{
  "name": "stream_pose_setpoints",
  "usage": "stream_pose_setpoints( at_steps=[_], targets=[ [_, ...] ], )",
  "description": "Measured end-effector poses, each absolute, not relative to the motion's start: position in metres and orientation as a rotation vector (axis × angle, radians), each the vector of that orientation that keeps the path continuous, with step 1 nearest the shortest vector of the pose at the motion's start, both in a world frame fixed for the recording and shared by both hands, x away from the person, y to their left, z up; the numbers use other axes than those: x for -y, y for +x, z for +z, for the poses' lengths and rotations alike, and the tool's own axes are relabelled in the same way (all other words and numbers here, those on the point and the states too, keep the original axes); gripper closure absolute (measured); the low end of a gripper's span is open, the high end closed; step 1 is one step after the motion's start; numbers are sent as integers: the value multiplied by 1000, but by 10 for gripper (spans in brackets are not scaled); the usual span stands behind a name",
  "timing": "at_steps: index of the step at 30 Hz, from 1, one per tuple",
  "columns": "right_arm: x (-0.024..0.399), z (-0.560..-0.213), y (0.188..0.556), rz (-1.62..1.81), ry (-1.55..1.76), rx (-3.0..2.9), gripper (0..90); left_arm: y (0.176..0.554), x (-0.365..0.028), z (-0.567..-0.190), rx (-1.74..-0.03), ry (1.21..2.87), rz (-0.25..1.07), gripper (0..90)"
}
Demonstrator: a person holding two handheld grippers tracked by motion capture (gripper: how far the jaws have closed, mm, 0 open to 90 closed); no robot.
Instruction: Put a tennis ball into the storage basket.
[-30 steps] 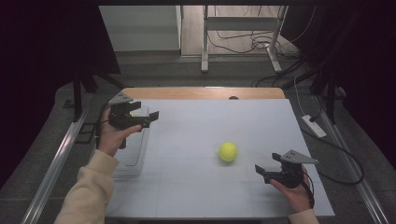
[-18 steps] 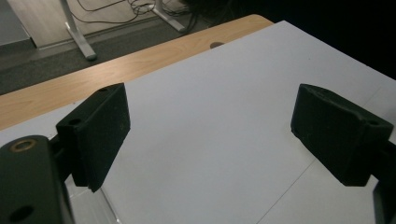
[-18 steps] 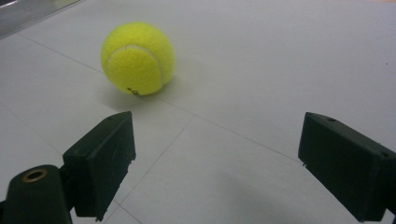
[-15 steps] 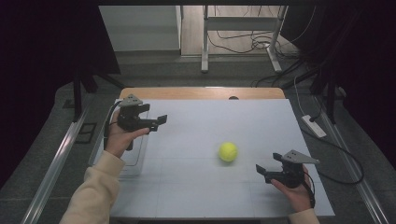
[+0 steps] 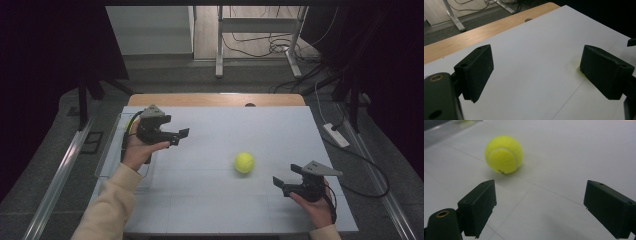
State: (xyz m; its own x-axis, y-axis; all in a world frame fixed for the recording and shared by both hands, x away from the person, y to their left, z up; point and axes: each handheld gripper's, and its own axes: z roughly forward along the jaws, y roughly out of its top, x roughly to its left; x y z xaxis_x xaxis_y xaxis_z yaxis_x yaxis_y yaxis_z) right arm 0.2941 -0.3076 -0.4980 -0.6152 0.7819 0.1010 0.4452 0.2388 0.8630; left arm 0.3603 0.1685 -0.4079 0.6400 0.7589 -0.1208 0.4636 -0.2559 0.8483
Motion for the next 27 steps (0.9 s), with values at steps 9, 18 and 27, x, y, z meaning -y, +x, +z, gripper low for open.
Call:
stream_pose_setpoints(
  at_steps=[9,18,27],
  targets=[
    [309,-498,292,1314,1132,-2160,112,360,-155,-409,-932,1927,369,129],
    [308,-499,294,1307,1126,-2166,112,360,-149,-414,-922,1942,357,130],
    [309,-500,294,1304,1123,-2168,112,362,-141,-417,-912,1963,338,129]
  ],
)
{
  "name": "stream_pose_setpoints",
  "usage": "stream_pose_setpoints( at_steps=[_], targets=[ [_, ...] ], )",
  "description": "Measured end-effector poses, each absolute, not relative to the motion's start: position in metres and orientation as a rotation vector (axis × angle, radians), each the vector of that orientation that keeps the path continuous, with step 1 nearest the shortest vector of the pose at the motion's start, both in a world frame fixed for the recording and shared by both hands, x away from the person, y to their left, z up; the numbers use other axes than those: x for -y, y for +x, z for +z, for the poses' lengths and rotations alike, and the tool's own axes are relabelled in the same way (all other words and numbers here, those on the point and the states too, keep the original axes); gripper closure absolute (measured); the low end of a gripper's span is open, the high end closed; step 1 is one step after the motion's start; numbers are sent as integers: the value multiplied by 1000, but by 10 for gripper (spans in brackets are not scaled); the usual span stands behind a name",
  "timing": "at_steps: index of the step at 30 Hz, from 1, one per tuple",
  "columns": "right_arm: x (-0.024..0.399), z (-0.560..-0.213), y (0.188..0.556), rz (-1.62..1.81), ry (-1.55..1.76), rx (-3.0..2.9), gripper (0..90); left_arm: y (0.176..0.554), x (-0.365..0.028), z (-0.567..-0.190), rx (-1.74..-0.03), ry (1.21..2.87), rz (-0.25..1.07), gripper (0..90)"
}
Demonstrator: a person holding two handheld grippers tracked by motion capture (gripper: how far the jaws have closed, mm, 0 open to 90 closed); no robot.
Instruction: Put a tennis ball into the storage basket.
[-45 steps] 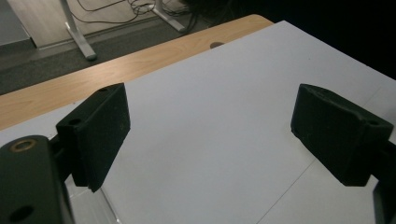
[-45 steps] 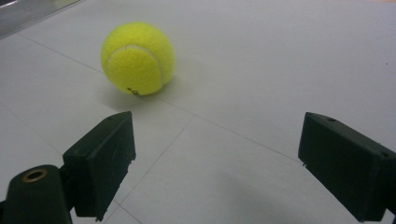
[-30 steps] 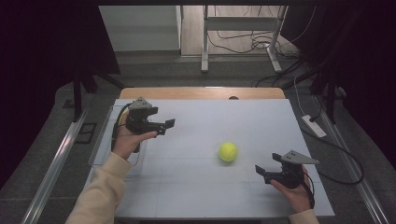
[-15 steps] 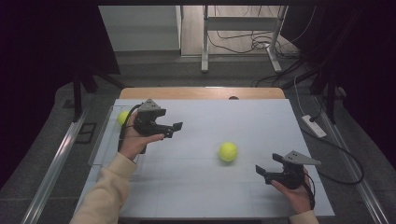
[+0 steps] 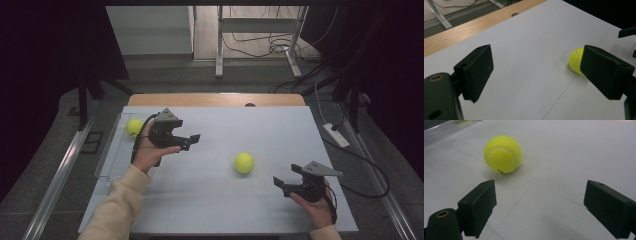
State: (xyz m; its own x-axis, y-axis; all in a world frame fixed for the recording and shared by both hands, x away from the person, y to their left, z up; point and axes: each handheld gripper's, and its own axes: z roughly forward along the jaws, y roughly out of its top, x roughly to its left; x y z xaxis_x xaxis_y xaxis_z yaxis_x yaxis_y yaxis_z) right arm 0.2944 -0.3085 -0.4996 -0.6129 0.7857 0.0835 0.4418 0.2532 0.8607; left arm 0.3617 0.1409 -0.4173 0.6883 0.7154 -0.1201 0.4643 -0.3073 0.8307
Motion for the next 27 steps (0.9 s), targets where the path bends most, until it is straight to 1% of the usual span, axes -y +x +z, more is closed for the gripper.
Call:
stream_pose_setpoints(
  at_steps=[27],
  targets=[
    [311,-501,294,1295,1132,-2168,111,361,-110,-424,-863,2004,282,122]
  ],
)
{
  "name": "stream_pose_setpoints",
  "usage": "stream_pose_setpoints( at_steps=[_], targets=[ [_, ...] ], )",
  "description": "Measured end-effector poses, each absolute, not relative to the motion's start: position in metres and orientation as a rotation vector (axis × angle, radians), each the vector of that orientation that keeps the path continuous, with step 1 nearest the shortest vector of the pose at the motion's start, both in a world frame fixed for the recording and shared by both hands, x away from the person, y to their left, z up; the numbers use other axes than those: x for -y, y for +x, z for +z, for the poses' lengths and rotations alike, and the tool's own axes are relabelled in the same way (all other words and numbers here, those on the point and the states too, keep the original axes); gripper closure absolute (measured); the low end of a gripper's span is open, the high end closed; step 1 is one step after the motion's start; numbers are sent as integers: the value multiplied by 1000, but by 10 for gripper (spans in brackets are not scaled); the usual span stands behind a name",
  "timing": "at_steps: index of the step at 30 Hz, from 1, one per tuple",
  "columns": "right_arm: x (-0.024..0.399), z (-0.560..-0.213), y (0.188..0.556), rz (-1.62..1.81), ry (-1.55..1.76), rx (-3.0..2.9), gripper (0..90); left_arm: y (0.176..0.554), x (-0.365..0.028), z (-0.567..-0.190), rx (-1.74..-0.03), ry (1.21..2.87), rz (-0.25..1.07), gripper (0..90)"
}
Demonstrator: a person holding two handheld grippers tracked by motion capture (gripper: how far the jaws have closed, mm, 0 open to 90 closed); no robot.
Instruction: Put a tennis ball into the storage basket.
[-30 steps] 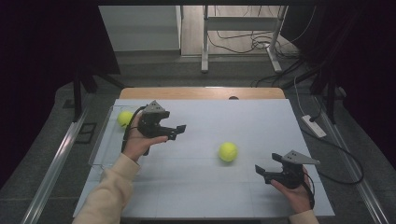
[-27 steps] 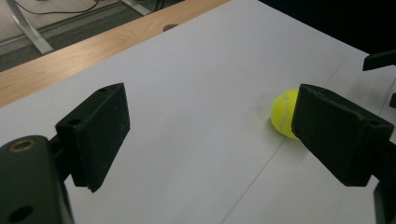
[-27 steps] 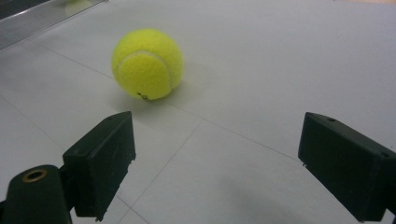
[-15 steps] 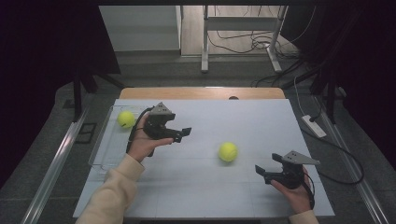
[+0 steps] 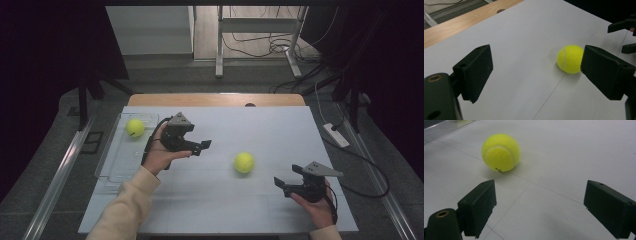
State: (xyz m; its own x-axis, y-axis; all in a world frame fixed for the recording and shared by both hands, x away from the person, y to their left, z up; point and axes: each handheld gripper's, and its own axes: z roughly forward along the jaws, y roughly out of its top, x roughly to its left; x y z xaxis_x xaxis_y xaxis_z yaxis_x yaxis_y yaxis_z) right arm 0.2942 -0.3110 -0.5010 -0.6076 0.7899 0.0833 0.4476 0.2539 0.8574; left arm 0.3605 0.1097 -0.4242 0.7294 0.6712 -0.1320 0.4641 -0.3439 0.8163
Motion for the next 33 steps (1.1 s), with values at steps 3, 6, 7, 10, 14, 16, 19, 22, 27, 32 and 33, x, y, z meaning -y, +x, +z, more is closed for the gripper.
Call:
stream_pose_setpoints(
  at_steps=[3,6,7,10,14,16,19,22,27,32,33],
  targets=[
    [311,-501,294,1295,1134,-2168,111,361,-106,-426,-862,2012,278,122],
    [312,-501,294,1292,1134,-2170,111,360,-101,-427,-850,2033,275,122],
    [311,-501,294,1291,1134,-2169,111,360,-100,-427,-846,2036,274,122],
    [311,-502,295,1294,1133,-2170,111,360,-95,-428,-839,2043,268,122],
    [310,-502,295,1294,1129,-2174,111,360,-90,-431,-831,2052,260,121],
    [309,-502,295,1295,1127,-2175,111,360,-89,-432,-830,2057,257,121],
    [310,-502,295,1294,1130,-2174,111,360,-86,-434,-826,2064,249,121],
    [309,-503,295,1293,1130,-2177,111,360,-83,-435,-823,2067,244,120],
    [309,-503,295,1294,1129,-2177,111,360,-74,-441,-814,2084,229,111],
    [310,-503,295,1292,1131,-2176,111,359,-69,-443,-803,2094,219,110],
    [310,-503,295,1293,1134,-2174,111,359,-68,-443,-803,2095,218,110]
  ],
)
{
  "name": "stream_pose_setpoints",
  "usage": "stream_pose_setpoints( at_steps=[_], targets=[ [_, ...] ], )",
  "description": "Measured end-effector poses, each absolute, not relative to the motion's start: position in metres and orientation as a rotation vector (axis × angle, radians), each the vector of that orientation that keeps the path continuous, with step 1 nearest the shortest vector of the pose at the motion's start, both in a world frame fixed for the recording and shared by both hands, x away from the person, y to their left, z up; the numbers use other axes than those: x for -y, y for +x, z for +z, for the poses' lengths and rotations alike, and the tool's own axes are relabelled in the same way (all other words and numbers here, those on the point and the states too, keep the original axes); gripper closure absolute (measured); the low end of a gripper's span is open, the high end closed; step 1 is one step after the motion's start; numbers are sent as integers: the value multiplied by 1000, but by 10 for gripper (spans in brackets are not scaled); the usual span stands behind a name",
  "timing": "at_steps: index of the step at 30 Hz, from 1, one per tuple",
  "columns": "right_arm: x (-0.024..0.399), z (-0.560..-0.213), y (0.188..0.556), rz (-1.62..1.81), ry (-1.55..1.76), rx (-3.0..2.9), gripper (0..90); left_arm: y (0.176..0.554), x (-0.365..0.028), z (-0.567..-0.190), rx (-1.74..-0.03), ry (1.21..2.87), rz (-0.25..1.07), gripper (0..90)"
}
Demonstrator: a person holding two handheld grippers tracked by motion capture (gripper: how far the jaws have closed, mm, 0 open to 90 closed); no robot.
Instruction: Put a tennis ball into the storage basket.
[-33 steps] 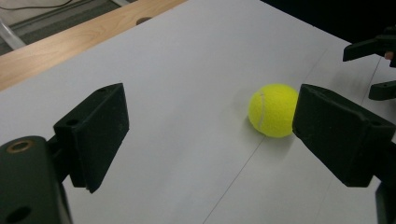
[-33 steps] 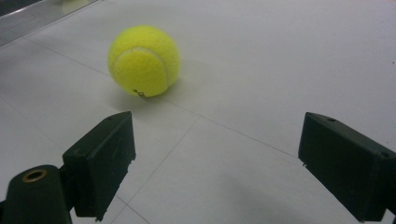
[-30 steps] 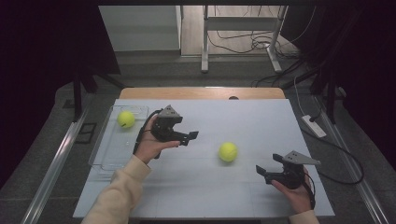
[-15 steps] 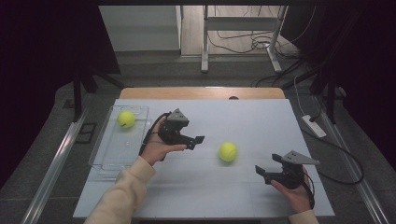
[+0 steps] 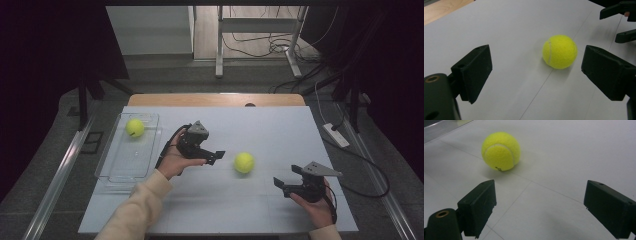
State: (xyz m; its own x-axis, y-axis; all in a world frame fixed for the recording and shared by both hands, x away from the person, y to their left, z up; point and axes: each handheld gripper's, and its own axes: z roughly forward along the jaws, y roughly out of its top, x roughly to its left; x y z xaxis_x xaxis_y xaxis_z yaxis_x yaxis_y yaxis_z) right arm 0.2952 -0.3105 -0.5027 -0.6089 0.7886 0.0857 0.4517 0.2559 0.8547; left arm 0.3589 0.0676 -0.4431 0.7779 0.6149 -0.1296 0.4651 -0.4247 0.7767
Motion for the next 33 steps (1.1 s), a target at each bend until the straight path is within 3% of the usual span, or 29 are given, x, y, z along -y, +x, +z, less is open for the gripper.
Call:
stream_pose_setpoints(
  at_steps=[33],
  targets=[
    [310,-503,295,1291,1133,-2176,110,359,-31,-449,-742,2117,167,106]
  ],
)
